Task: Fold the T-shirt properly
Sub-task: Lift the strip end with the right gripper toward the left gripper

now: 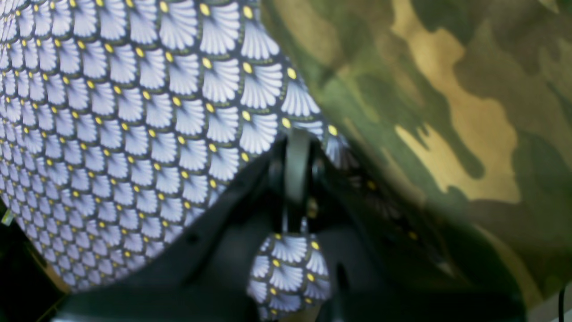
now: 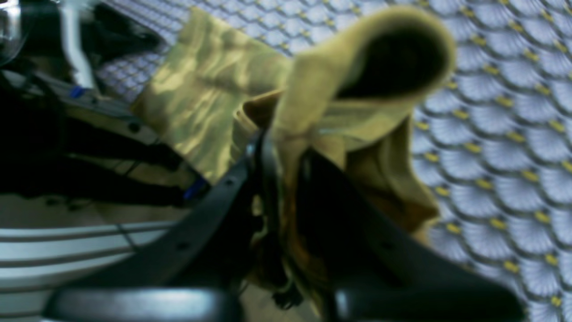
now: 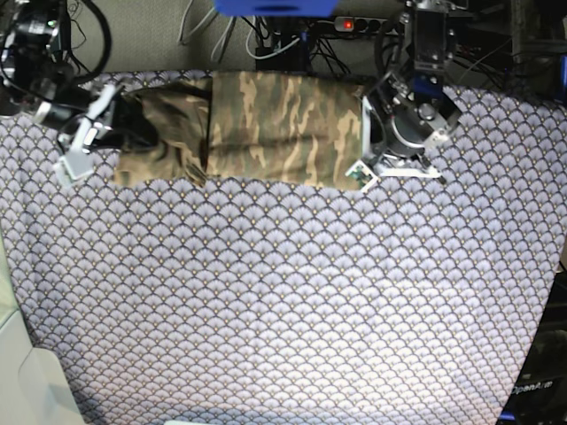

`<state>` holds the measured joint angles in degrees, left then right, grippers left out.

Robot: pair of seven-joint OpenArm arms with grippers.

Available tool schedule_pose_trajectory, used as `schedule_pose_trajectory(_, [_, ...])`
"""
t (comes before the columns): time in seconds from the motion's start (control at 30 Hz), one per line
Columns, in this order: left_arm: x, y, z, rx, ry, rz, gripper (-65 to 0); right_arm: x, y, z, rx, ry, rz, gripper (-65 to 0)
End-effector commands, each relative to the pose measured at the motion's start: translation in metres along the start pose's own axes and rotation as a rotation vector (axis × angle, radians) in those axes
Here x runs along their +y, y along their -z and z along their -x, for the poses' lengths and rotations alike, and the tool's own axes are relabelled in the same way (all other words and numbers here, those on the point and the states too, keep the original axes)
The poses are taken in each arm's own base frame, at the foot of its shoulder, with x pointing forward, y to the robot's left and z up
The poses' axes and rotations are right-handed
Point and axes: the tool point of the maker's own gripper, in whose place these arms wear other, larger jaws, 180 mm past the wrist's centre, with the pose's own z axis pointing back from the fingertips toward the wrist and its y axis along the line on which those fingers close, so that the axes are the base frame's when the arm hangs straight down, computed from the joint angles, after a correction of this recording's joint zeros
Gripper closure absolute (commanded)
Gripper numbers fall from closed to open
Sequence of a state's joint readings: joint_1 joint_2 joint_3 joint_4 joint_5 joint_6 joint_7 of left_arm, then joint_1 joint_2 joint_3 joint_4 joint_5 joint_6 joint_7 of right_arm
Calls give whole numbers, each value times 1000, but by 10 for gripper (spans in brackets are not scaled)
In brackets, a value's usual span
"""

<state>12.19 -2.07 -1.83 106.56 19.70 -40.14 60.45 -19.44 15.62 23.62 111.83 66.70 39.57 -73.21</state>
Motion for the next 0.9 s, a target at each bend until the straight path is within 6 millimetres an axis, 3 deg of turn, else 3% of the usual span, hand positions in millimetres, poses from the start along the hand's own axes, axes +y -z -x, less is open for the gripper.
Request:
schedule_pose_trajectory(0.0, [7, -4, -7, -24, 0, -22, -6, 3, -2, -14, -36, -35, -11, 0])
schedule_pose_trajectory(0.43, [19, -3, 18, 50, 50, -59, -6, 26, 23, -20, -57, -12, -84, 0])
schedule_pose_trajectory(0.87, [25, -4, 23, 79, 64, -91, -6, 63, 54, -54, -82, -135, -232, 0])
